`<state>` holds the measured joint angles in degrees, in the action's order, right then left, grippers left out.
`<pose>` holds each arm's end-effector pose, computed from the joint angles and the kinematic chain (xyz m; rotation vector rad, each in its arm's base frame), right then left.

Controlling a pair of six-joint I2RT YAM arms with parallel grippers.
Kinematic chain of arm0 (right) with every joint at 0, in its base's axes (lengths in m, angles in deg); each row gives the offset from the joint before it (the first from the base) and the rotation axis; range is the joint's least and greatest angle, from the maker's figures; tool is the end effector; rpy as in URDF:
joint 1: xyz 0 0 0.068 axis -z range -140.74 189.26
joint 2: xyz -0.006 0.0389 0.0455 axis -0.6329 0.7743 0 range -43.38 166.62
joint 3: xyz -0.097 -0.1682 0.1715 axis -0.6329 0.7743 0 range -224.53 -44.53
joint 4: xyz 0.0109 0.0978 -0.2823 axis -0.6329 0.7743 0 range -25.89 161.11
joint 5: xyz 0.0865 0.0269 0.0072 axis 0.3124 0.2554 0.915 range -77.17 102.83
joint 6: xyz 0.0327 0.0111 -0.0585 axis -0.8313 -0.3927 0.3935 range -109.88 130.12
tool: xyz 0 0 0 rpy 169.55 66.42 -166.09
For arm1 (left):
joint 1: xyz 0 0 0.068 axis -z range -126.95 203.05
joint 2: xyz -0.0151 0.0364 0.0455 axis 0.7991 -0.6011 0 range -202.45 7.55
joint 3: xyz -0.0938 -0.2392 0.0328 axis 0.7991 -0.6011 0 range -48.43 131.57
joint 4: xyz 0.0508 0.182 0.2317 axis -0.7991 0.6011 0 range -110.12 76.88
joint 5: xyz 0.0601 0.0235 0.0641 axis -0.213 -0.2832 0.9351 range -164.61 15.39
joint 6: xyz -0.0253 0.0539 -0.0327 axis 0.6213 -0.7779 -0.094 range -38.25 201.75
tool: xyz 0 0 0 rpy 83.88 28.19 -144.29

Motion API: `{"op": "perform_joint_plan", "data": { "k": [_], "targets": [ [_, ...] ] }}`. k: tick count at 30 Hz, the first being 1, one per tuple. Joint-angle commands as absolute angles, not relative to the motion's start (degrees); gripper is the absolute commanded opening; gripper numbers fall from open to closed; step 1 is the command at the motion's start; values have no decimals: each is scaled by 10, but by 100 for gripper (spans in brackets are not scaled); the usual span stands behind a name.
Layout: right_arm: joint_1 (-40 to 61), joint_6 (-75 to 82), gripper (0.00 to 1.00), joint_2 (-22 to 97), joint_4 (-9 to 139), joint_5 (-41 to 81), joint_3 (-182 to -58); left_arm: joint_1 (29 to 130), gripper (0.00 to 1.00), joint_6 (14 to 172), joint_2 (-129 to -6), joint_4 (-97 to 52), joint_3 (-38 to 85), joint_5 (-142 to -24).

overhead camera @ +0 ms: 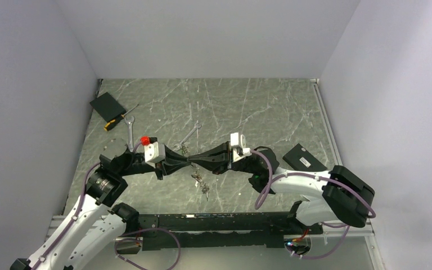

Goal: Put the keys on the keyring

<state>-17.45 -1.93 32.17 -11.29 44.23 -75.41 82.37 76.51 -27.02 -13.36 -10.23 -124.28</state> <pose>0.1441 0.2712 0.2595 -0.9180 0.8085 1.3431 0.1575 -0.1361 0.3271 1.1177 1.2884 -1.0157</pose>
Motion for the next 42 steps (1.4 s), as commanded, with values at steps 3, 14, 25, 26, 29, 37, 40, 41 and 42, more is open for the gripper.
{"op": "perform_joint_plan", "data": {
  "k": [3, 14, 25, 26, 29, 37, 40, 41, 42],
  "targets": [
    [-173, -35, 0, 329, -186, 454, -773, 819, 23, 776, -257, -144, -95, -1234],
    [-173, -38, 0, 336, -193, 463, -782, 816, 14, 779, -263, -144, -92, -1237],
    [-173, -7, 25, 311, -93, 510, -783, 809, 0, 757, -257, -114, -84, -1192],
    [-173, 6, 33, 302, -66, 507, -783, 809, 0, 754, -259, -110, -82, -1194],
    [-173, 48, 49, 268, 17, 492, -783, 809, 0, 744, -262, -101, -78, -1199],
    [-173, 166, 54, 196, 276, 447, -840, 808, 0, 726, -294, -51, -53, -1187],
    [-173, 178, 54, 190, 328, 423, -857, 808, 0, 730, -291, -56, -57, -1183],
    [-173, 180, 53, 190, 341, 414, -862, 808, 0, 730, -289, -57, -59, -1180],
    [-174, 180, 52, 192, 356, 407, -869, 808, 0, 731, -288, -56, -60, -1178]
  ]
}}
